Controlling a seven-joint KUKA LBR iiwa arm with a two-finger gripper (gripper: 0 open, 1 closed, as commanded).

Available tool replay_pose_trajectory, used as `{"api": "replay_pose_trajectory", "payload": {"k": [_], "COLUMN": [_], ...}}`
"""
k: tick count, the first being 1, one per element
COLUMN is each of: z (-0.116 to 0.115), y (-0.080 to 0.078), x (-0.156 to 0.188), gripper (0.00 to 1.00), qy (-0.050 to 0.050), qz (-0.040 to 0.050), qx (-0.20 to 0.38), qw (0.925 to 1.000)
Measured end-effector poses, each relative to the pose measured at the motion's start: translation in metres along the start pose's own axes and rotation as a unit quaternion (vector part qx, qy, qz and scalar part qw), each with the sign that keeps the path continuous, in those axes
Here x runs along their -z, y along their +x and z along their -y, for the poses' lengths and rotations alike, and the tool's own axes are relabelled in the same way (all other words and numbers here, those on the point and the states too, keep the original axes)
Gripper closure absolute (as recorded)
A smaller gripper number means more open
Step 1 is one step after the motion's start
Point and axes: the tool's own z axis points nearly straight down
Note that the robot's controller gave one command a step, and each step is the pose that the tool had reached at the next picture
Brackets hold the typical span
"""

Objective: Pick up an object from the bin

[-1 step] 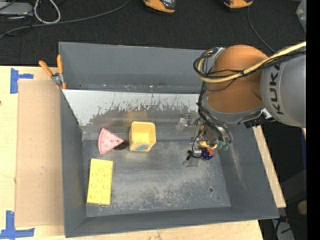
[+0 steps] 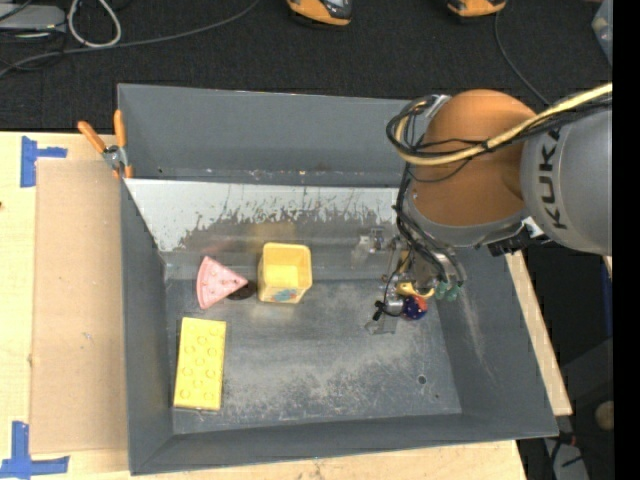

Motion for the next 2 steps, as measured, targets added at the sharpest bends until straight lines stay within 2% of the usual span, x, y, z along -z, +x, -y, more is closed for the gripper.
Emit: {"api": "replay_pose_trajectory", "payload": {"k": [1,2], "z": [-0.042,-0.054], "y": [0.005,0.009], "x": [-0.021,-0.036], "gripper": [0.0,0.0], "qy": [0.0,0.001], "qz": [-0.0003,0.0003], "qx": [-0.031,-0.012], "qw": [0.9995,0.9999]}}
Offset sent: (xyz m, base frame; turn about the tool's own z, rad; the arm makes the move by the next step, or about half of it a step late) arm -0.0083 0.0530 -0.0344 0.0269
